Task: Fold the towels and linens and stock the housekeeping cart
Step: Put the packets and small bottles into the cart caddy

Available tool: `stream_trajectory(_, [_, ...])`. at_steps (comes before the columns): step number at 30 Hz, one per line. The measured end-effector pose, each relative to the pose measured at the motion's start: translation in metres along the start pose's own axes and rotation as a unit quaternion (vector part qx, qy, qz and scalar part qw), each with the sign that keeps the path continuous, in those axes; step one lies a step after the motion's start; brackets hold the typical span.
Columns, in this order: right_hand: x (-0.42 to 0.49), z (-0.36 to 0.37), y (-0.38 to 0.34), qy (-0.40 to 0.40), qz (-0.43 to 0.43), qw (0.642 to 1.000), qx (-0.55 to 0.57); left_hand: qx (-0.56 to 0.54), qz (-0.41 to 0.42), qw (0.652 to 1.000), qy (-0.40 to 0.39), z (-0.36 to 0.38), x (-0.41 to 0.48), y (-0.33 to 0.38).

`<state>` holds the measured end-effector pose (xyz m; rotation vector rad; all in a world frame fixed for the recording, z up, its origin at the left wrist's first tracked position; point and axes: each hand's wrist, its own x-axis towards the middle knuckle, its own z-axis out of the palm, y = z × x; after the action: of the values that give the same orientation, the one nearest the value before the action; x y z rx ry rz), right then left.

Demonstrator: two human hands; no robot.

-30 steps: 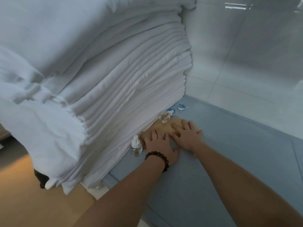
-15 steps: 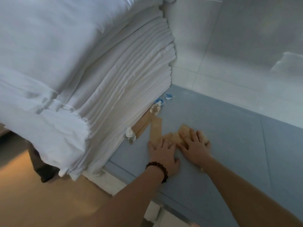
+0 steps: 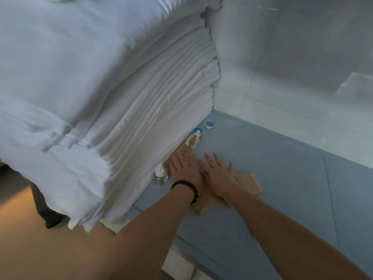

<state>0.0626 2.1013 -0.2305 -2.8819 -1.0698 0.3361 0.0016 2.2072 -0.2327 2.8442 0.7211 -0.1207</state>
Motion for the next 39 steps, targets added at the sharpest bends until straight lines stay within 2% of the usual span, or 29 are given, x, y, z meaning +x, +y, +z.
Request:
stream_trajectory(5, [0.027, 0.006, -0.006, -0.042, -0.035, 0.998, -0.006, 0.051, -0.024, 0.997, -0.052, 0.005, 0.016, -0.009])
stream_trajectory(12, [0.019, 0.007, 0.001, -0.049, -0.052, 0.997, -0.011, 0.012, 0.004, 0.999, -0.03, 0.005, 0.004, -0.004])
stream_trajectory(15, [0.006, 0.005, 0.003, -0.054, -0.044, 0.997, -0.018, 0.006, 0.024, 0.999, -0.031, 0.008, -0.005, 0.001])
stream_trajectory(28, [-0.067, -0.002, -0.007, -0.08, -0.002, 0.993, -0.083, 0.008, 0.088, 0.985, -0.146, 0.002, -0.074, 0.009])
stream_trajectory(34, [-0.1, 0.01, -0.023, -0.111, 0.01, 0.992, -0.063, 0.028, 0.11, 0.977, -0.183, 0.0, -0.108, -0.006])
stream_trajectory(39, [-0.13, 0.03, -0.033, -0.099, 0.013, 0.994, -0.047, 0.053, 0.127, 0.969, -0.204, -0.001, -0.133, -0.02])
